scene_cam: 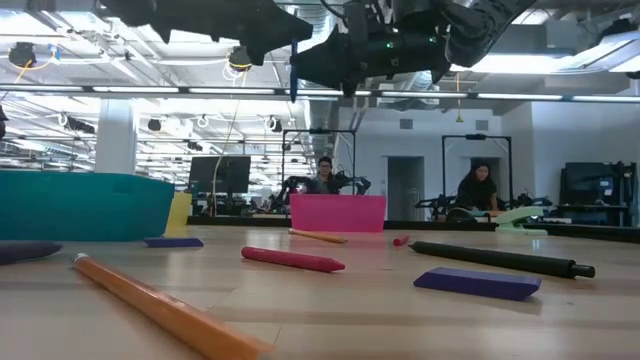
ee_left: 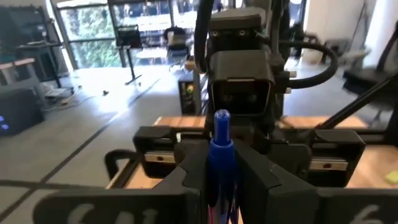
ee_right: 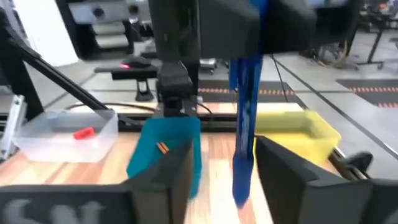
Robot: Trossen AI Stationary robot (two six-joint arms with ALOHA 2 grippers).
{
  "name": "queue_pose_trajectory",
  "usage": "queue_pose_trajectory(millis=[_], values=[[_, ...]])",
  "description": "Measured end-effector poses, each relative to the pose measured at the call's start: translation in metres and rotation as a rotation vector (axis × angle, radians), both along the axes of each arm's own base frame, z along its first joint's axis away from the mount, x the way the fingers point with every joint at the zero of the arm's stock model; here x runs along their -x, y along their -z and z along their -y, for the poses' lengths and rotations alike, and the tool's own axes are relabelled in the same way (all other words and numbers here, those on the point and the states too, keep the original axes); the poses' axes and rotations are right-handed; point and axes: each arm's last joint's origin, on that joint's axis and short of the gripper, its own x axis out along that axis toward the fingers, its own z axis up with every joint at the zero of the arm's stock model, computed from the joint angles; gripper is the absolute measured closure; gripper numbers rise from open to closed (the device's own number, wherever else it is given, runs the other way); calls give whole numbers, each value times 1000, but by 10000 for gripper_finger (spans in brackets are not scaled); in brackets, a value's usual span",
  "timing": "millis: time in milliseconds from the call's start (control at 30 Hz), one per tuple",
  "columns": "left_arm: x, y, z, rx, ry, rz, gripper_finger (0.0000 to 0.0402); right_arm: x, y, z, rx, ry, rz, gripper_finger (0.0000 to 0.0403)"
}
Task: Sort crayons/erasers/pens/pencils in bins
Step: Put the blue pen into the yellow bin
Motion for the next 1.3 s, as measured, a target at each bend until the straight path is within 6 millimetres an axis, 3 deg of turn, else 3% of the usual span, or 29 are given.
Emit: queue_pose_trajectory(millis=[133,267,367,500,700,767,900,1067,1300], values=[[3,-14,0,-49,-31,-68,363,1,4,3,-12,10,-36,171],[13,-24,1,-64,-82,-155,361,1,7,3,-8,8,-67,166],[28,-29,2,-65,-161,-202,364,2,11,2,-1,5,-116,191],[55,-28,-8,-36,-318,-316,364,4,18,2,5,0,-195,258],[99,-15,-45,98,-638,-504,364,15,12,-1,45,-14,-267,374],[113,-11,-60,146,-711,-546,364,20,6,-2,62,-18,-274,395],[128,7,-89,252,-799,-654,364,27,-1,-4,82,-21,-257,388],[142,37,-125,412,-863,-834,364,29,1,-5,81,-25,-270,397],[155,65,-172,585,-923,-958,361,26,6,-12,86,-49,-299,394]])
